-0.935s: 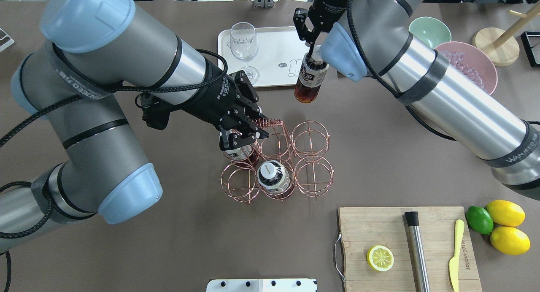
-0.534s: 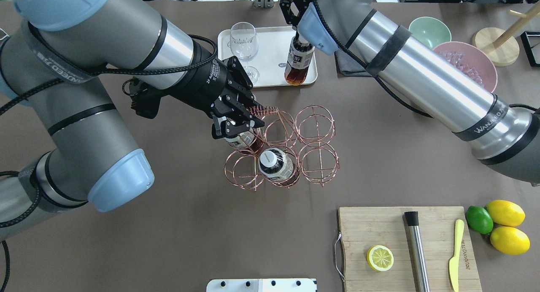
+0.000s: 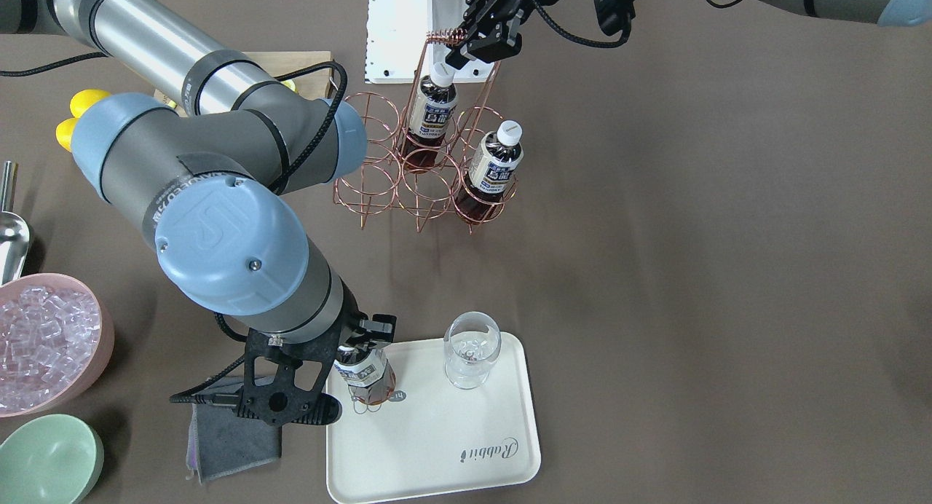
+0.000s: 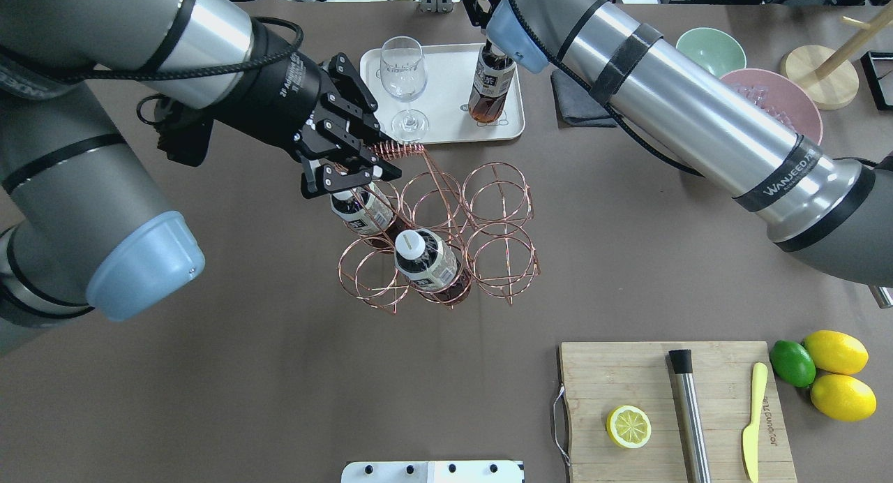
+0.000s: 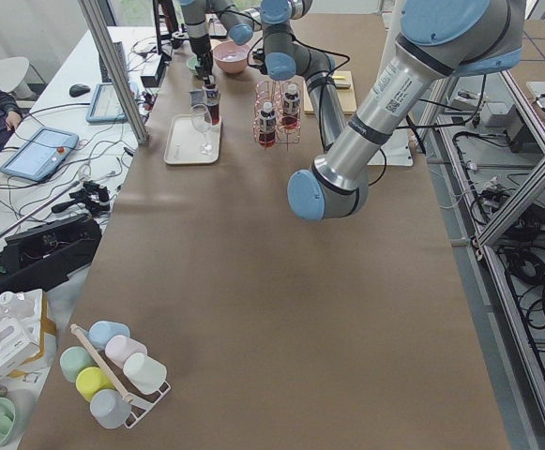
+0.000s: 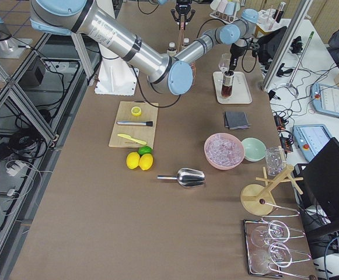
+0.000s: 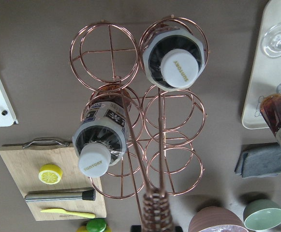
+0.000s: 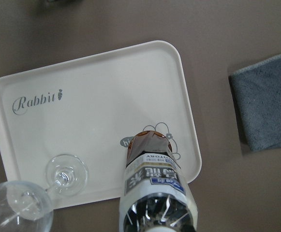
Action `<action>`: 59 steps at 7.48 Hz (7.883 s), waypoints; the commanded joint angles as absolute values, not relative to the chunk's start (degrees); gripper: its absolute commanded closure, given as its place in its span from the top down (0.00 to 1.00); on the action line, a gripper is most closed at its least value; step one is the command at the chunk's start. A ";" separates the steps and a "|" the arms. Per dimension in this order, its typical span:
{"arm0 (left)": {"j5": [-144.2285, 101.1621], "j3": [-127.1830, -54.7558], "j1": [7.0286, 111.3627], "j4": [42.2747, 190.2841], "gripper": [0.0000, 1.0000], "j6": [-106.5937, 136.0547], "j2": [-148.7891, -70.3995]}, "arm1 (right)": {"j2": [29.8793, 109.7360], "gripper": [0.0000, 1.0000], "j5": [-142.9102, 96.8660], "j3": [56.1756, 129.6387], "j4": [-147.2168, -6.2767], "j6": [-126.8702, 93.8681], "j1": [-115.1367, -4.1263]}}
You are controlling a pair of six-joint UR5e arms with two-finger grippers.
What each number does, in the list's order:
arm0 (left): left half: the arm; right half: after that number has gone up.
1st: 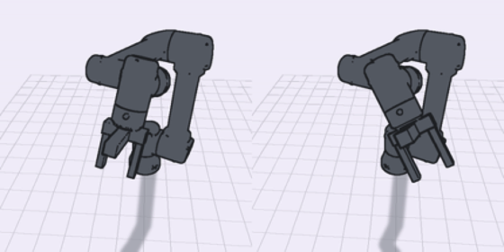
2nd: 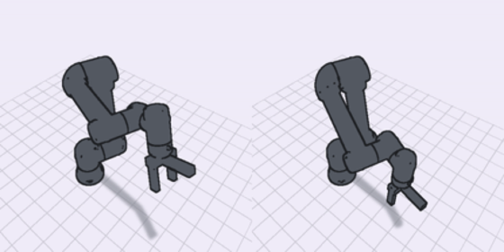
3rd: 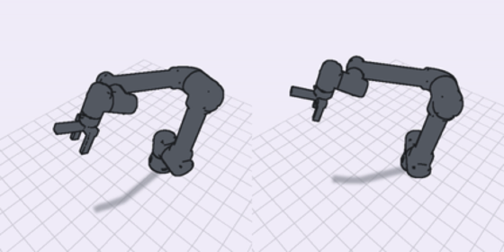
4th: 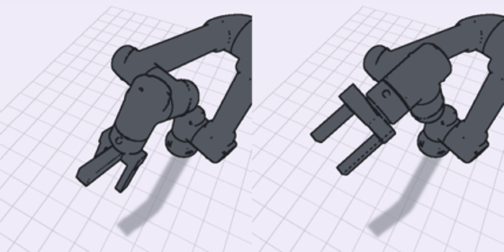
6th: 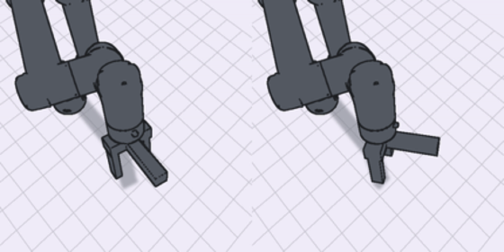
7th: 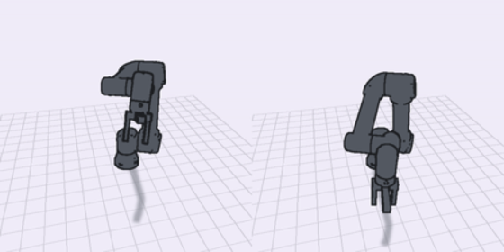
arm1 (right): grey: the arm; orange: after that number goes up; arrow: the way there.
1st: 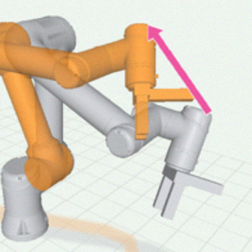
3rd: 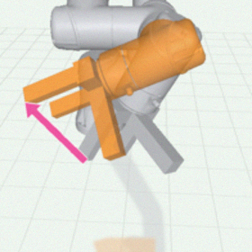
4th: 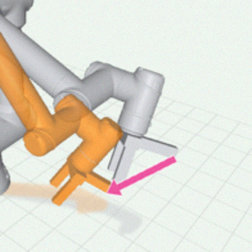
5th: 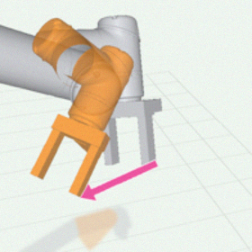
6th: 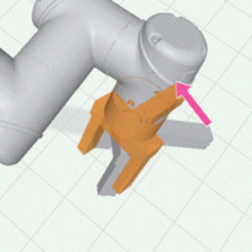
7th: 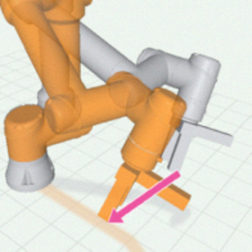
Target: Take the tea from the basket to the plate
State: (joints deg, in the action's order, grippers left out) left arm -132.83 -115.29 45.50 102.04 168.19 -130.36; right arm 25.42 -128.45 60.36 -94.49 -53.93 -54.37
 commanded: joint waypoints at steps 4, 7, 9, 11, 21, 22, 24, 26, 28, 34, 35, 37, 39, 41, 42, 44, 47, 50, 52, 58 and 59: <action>-145.34 -119.25 57.11 102.48 0.00 166.12 -122.19 | 23.29 0.00 -126.39 53.88 -89.74 -52.38 -54.40; -149.94 -123.91 58.97 102.74 0.00 164.36 -114.47 | 21.71 0.00 -126.39 53.53 -89.82 -52.73 -54.40; -153.88 -126.12 62.39 103.36 0.00 160.25 -108.05 | 21.53 0.00 -126.39 53.35 -89.82 -52.82 -54.41; -154.34 -125.69 65.55 103.36 0.00 159.26 -105.30 | 21.62 0.03 -126.39 53.17 -89.83 -52.91 -54.41; -157.59 -105.57 83.49 91.32 0.00 107.80 -107.22 | 34.81 0.98 -129.29 78.74 -101.51 -51.25 -56.59; -157.50 -103.90 83.58 91.32 0.00 103.32 -108.01 | 41.77 0.98 -129.37 85.71 -101.95 -48.80 -57.38; -157.24 -95.68 85.33 91.05 0.00 96.81 -111.69 | 50.66 0.98 -129.37 97.06 -108.26 -42.23 -60.19; -157.67 -82.51 87.79 91.14 0.00 94.75 -118.44 | 62.79 0.99 -130.68 106.74 -108.37 -39.48 -63.35; -157.68 -77.19 88.33 91.05 0.00 94.22 -120.76 | 69.05 0.99 -131.66 110.28 -109.50 -34.74 -64.86; -158.20 -65.31 90.26 91.14 0.00 94.75 -125.77 | 83.21 0.99 -132.27 106.97 -108.90 -9.63 -75.74; -158.20 -64.95 90.35 91.06 0.00 95.18 -126.12 | 86.36 0.99 -132.80 106.79 -108.81 -6.01 -77.41; -158.20 -61.81 90.44 91.23 0.00 95.01 -128.04 | 89.11 0.99 -132.37 106.26 -108.72 -1.24 -81.80; -158.03 -59.95 90.09 91.58 0.00 94.57 -128.76 | 89.65 0.99 -132.54 100.93 -108.72 11.20 -87.34; -157.85 -59.24 89.74 92.81 0.00 94.48 -128.50 | 91.48 0.99 -131.23 99.41 -108.72 19.80 -89.12; -157.68 -58.02 89.39 94.81 0.00 94.48 -128.24 | 91.58 0.99 -131.13 98.80 -108.63 21.17 -89.56; -156.98 -56.52 88.77 96.58 0.00 94.48 -128.23 | 91.58 0.99 -131.31 96.34 -104.61 19.87 -90.78; -156.45 -56.07 88.59 98.51 0.00 94.40 -128.14 | 91.67 0.99 -131.13 96.07 -102.32 12.77 -91.14; -153.04 -56.07 88.33 101.50 0.98 94.22 -128.05 | 91.41 0.99 -131.40 96.59 -101.16 12.83 -91.14; -152.23 -56.07 88.24 102.13 0.98 94.31 -127.88 | 91.49 0.99 -131.48 96.59 -101.16 13.09 -91.40; -152.23 -62.72 89.73 101.87 0.98 81.21 -120.79 | 91.32 0.99 -131.66 97.03 -101.16 12.83 -91.76; -152.31 -64.23 89.91 101.95 0.98 81.12 -119.63 | 91.32 0.99 -131.66 97.03 -101.08 12.92 -91.76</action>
State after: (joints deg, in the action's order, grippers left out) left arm -152.22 -60.66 89.47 101.91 82.58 -122.91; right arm 91.34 -131.66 96.88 -101.16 12.91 -91.71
